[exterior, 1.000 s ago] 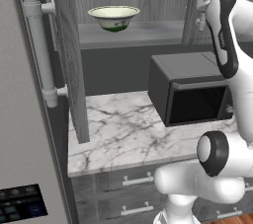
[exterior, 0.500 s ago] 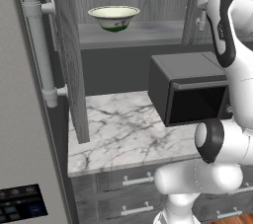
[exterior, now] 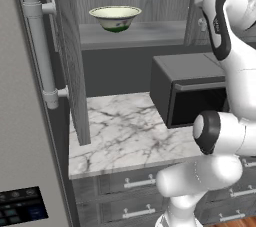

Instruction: Move the bowls from the cabinet to the plates on the dining table.

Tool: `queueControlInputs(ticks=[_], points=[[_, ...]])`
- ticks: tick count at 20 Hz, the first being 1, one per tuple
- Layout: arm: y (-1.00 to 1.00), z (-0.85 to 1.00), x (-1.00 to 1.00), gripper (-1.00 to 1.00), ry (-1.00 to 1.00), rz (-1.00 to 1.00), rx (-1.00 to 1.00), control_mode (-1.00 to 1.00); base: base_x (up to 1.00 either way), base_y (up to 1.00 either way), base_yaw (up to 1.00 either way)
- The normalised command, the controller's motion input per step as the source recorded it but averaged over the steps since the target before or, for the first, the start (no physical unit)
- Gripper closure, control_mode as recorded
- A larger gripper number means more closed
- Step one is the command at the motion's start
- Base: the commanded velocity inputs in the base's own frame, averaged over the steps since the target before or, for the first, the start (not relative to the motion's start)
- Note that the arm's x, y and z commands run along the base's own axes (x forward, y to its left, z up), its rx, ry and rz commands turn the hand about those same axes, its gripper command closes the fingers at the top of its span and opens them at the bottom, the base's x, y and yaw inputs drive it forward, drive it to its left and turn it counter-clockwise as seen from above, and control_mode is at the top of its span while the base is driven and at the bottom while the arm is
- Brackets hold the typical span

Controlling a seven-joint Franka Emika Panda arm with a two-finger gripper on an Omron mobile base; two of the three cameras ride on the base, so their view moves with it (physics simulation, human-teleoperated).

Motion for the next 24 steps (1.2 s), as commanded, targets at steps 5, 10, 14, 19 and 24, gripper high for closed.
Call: queueControlInputs(ticks=[5, 10, 14, 19, 24], points=[[0.0, 0.0, 0.39, -1.0, 0.0, 0.01, 0.0, -1.0, 0.0, 0.0, 0.0], [-0.06, 0.0, 0.4, -1.0, 0.0, 0.01, 0.0, -1.0, 0.0, 0.0, 0.0], [-0.05, 0.0, 0.09, -1.0, 0.0, 0.0, 0.0, -1.0, 0.0, 0.0, 0.0], [0.0, 0.0, 0.0, 1.0, 0.0, 0.0, 0.0, -1.0, 0.0, 0.0, 0.0], [0.0, 0.0, 0.0, 1.0, 0.0, 0.0, 0.0, -1.0, 0.0, 0.0, 0.0]])
